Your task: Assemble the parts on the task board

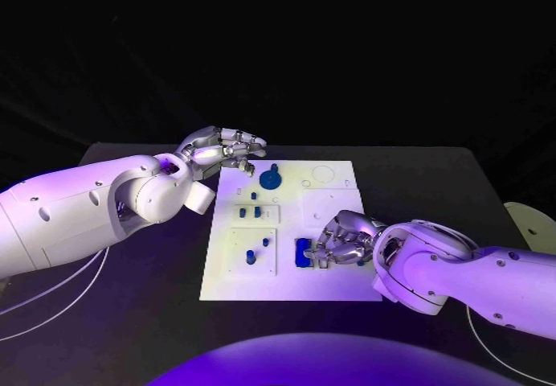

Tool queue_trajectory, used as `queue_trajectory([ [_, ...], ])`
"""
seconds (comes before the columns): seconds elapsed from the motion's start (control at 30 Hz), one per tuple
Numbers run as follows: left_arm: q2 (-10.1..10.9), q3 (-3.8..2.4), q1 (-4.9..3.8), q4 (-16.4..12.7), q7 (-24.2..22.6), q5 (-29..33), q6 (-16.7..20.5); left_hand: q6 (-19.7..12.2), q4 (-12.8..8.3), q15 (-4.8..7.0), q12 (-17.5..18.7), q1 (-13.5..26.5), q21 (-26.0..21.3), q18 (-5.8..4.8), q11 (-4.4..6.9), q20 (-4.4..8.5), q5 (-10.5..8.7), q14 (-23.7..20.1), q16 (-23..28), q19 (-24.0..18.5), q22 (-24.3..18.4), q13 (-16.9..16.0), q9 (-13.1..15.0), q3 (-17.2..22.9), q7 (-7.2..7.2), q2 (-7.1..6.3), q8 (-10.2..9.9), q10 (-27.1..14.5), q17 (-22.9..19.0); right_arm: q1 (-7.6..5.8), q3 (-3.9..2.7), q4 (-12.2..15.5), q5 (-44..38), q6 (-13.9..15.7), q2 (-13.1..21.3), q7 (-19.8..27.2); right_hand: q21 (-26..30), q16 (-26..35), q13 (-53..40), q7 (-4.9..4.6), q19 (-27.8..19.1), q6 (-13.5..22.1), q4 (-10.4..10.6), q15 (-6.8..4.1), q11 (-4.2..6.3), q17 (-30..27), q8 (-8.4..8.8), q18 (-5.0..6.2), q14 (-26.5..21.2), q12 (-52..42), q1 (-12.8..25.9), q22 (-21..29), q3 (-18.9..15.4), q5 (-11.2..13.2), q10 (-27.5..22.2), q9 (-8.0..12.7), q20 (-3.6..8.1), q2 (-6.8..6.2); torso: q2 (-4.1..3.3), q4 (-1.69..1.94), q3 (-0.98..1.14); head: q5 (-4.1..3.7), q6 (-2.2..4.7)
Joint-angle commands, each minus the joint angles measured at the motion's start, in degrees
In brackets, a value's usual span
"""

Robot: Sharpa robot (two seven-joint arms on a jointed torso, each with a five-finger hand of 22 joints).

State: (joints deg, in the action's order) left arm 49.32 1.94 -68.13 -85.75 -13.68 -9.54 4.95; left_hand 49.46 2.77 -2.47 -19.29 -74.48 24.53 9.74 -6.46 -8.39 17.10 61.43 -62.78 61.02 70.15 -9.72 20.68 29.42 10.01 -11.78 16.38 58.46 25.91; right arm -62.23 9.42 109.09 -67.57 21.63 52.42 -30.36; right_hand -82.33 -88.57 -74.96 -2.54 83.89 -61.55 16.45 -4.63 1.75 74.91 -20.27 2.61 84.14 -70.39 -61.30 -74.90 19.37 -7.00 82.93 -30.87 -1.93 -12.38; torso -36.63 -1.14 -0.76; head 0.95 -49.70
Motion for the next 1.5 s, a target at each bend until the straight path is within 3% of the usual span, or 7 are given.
queue_trajectory([
  [0.03,0.0,-0.04,-0.02,-0.1,-0.3,0.3,-0.7,-0.5,-0.1,0.13,-0.3,0.1,-0.4,0.55,-0.02,0.11,0.27,-0.5,-0.2,0.3,0.0,0.1,0.1,0.2,0.01,0.30,0.4,-0.3,0.0,0.04,-0.01,1.0,-0.2,1.2,0.7,3.3,-0.3,-0.3,-0.9,0.07,3.2,-0.5,-0.2,-0.38,-0.08,11.2,0.01,-0.94,5.1,-0.3,-1.0,-12.9,-0.2,0.0,0.5,-0.2,0.50,-0.34,0.05,-0.11,-0.02,0.17,-0.06],
  [0.13,0.0,-0.04,-0.02,-0.1,-0.3,0.3,-0.8,-0.5,-0.1,0.13,-0.3,0.1,-0.4,0.55,-0.02,0.11,0.27,-0.5,-0.2,0.3,0.0,0.1,0.1,0.2,0.01,0.30,0.4,-0.3,0.0,0.03,-0.01,1.4,-0.3,0.1,1.1,3.7,-0.2,-0.3,-0.8,0.12,3.2,-0.6,-0.2,-0.41,-0.03,11.2,-0.14,-0.91,5.1,-0.2,-1.9,-12.9,-0.5,0.6,0.5,-0.6,0.54,-0.77,0.03,-0.09,0.02,0.26,-0.05],
  [0.23,-0.1,-0.04,-0.02,-0.1,-0.3,0.2,-0.8,-0.5,-0.1,0.13,-0.3,0.1,-0.4,0.55,-0.02,0.11,0.27,-0.5,-0.2,0.3,0.0,0.1,0.1,0.2,0.01,0.30,0.4,-0.3,0.0,0.03,-0.01,1.4,-1.3,-1.7,1.2,3.8,-0.1,-0.2,-0.8,0.25,3.1,-0.7,-1.0,-0.51,0.07,11.1,-0.49,-0.89,5.1,0.0,-4.7,-12.8,-0.8,2.8,0.4,-1.4,0.62,-1.42,0.04,-0.09,0.02,0.24,-0.11],
  [0.3,-0.1,-0.04,-0.02,-0.1,-0.3,0.2,-0.8,-0.5,-0.1,0.13,-0.3,0.1,-0.4,0.55,-0.02,0.11,0.27,-0.5,-0.2,0.3,0.0,0.1,0.1,0.2,0.01,0.30,0.4,-0.3,0.0,0.03,-0.01,1.0,-1.9,-2.7,1.0,3.6,-0.1,-0.3,-0.9,0.54,3.1,-0.9,-2.3,-0.68,0.32,11.3,-0.87,-0.90,5.1,-0.1,-7.8,-12.8,-0.2,2.8,0.4,-2.1,0.74,-1.59,0.04,-0.06,-0.02,0.20,-0.10],
  [0.43,-0.1,-0.04,-0.01,-0.1,-0.3,0.2,-0.8,-0.5,-0.1,0.13,-0.3,0.1,-0.4,0.55,-0.02,0.11,0.27,-0.5,-0.2,0.3,0.0,0.1,0.1,0.2,0.01,0.30,0.4,-0.3,0.0,0.07,0.00,0.1,-3.0,-3.2,0.2,3.1,-0.3,-0.4,-1.2,0.84,3.2,-1.3,-3.1,-0.89,0.57,11.6,-1.28,-0.95,5.2,-0.4,-10.0,-12.9,0.6,2.8,0.6,-2.8,0.93,-1.59,0.01,0.05,-0.03,0.21,-0.12],
  [1.0,0.0,-0.04,-0.01,-0.1,-0.3,0.2,-0.8,-0.5,-0.1,0.13,-0.4,0.1,-0.4,0.54,-0.03,0.11,0.28,-0.5,-0.2,0.3,0.0,0.1,0.1,0.3,0.02,0.38,0.4,-0.4,-0.1,0.36,0.02,-1.8,-5.0,-2.2,-2.1,1.5,-0.5,-0.5,-1.6,1.15,3.3,-2.0,-2.6,-1.10,0.84,11.9,-1.85,-0.98,5.2,-0.9,-10.2,-13.0,1.2,2.2,0.9,-3.7,1.12,-1.13,-0.03,0.00,-0.06,0.43,-0.30],
  [1.5,0.0,-0.04,-0.01,-0.1,-0.2,0.2,-0.8,-0.5,-0.1,0.13,-0.4,0.1,-0.4,0.54,-0.03,0.11,0.28,-0.5,-0.2,0.3,0.0,0.1,0.1,0.3,0.02,0.38,0.4,-0.4,-0.1,0.38,0.02,-1.8,-6.6,-1.6,-1.3,1.1,-0.6,-0.5,-1.8,1.57,3.3,-1.8,-2.5,-1.47,1.22,12.0,-2.04,-1.01,5.2,-0.9,-11.4,-13.0,3.3,-1.6,1.0,-5.2,1.50,-1.17,0.07,-0.05,0.01,0.43,-0.30],
])
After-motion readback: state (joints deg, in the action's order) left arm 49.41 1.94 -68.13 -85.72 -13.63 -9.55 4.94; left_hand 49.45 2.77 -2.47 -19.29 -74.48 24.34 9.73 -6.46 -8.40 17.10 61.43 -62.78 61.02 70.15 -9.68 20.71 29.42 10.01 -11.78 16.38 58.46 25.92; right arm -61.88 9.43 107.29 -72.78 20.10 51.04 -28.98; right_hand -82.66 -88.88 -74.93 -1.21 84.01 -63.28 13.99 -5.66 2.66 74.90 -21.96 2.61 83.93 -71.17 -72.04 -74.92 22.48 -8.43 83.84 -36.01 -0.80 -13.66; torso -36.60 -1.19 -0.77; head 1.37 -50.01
